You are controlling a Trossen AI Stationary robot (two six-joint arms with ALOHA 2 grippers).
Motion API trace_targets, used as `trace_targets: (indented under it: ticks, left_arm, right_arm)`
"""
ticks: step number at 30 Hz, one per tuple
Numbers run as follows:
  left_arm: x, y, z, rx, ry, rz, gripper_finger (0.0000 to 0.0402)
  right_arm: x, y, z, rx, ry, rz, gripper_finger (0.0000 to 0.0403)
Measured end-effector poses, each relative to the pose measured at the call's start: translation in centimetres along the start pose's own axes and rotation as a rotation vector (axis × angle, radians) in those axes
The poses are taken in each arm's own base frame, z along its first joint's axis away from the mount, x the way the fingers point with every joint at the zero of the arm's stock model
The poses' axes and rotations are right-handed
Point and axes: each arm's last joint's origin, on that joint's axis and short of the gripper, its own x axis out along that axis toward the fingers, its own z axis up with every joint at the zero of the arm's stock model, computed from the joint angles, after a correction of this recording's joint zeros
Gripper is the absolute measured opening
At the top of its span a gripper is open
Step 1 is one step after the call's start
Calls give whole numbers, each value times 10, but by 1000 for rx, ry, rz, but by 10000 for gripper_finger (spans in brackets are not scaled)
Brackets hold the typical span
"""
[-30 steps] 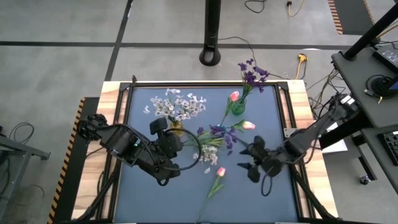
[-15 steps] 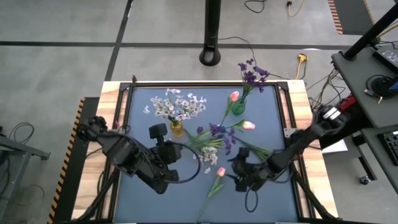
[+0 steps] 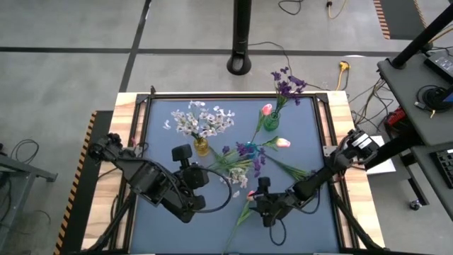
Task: Sort flowers into vase by color
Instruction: Put the top violet flowers into the green flower vase
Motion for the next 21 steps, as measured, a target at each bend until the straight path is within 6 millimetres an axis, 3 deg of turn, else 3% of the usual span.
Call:
trace_targets:
  ticks: [8,12,17,21]
  left_arm:
    - [3,-2,-2,8,7,4,0]
    - [3,-2,-2,7,6,4,0]
    - [3,-2,-2,1,7,4,0]
    - [2,-3,-2,4,7,3,0]
  right_arm:
    - [17,-14,-9,14,45,-84,210]
    - [22,-23,-11,100,46,-155,209]
    - [17,-33,-7,259,7,-300,210]
    - [8,-32,-1,269,-4,-293,210]
